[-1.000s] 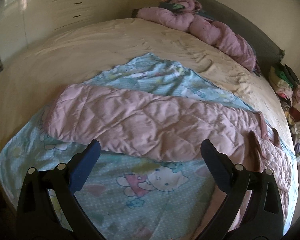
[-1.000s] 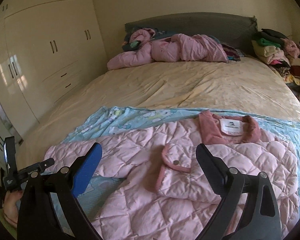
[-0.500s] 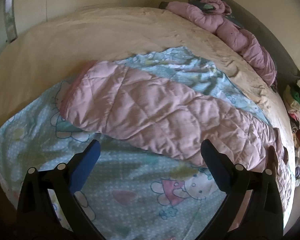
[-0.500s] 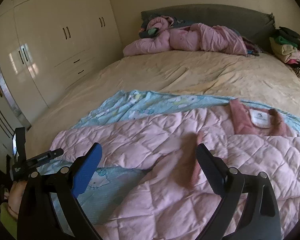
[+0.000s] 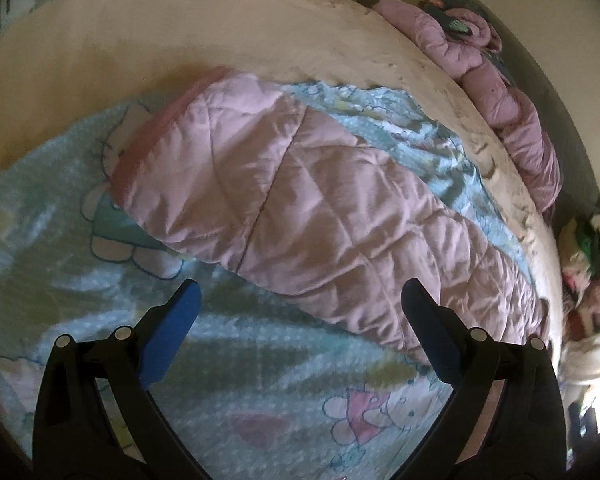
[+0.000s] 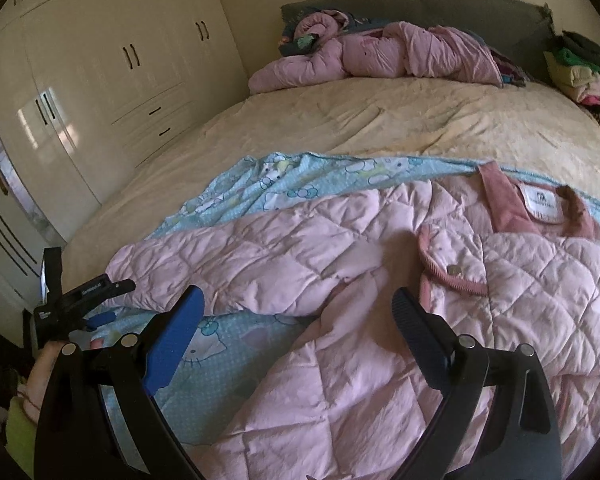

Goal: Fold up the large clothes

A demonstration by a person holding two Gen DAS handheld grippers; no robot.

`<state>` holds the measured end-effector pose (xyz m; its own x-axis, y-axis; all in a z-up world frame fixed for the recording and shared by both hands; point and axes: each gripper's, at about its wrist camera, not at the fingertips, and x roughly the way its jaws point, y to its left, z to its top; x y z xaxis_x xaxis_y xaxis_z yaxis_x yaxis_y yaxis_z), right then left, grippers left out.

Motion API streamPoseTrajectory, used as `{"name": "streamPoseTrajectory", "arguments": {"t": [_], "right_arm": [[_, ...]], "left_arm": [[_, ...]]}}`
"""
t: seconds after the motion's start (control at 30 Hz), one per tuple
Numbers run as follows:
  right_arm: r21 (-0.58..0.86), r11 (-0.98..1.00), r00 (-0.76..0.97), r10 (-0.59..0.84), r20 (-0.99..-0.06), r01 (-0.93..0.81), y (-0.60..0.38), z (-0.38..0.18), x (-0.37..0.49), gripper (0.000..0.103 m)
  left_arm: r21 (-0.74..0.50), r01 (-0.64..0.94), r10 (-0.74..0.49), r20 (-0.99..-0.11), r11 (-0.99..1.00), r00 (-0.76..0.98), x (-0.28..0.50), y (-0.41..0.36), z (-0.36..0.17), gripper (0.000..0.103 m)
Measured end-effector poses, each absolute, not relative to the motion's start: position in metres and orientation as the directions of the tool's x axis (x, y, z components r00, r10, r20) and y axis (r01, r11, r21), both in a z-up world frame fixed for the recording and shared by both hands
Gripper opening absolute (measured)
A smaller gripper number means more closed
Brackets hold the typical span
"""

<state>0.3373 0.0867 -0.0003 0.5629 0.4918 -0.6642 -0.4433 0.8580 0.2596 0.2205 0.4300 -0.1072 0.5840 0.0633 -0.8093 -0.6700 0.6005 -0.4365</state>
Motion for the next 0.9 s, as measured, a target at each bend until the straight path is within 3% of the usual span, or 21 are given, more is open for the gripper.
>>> {"name": "streamPoseTrajectory", "arguments": {"t": [0.3,0.33,0.37,0.47,0.53,0.9], "right_arm": [[0.282,0.864,0.562,0.488,-0.668,-0.416,0.070,-0.004,0.335,0.094],[0.285,0.865,0.564,0.488,-0.666,-0.412,0.067,-0.003,0.334,0.094],[0.288,0.866,0.568,0.488,-0.663,-0.409,0.064,-0.002,0.334,0.094],[0.295,0.871,0.578,0.484,-0.658,-0.393,0.053,-0.001,0.332,0.094],[0.307,0.872,0.581,0.484,-0.654,-0.381,0.046,0.000,0.331,0.094],[0.326,0.890,0.637,0.455,-0.622,-0.317,-0.013,0.019,0.313,0.094]], "left_arm": [[-0.530,-0.697,0.081,-0.766,0.482,0.638,0.228,0.447,-0.129,0.093],[-0.532,-0.698,0.095,-0.759,0.479,0.644,0.228,0.448,-0.128,0.083],[-0.530,-0.703,0.115,-0.754,0.474,0.646,0.227,0.451,-0.126,0.060],[-0.548,-0.687,0.118,-0.734,0.478,0.668,0.224,0.456,-0.122,0.029],[-0.539,-0.675,0.143,-0.718,0.504,0.681,0.221,0.456,-0.111,0.017],[-0.499,-0.546,0.251,-0.541,0.672,0.803,0.203,0.422,-0.005,0.013]]}}
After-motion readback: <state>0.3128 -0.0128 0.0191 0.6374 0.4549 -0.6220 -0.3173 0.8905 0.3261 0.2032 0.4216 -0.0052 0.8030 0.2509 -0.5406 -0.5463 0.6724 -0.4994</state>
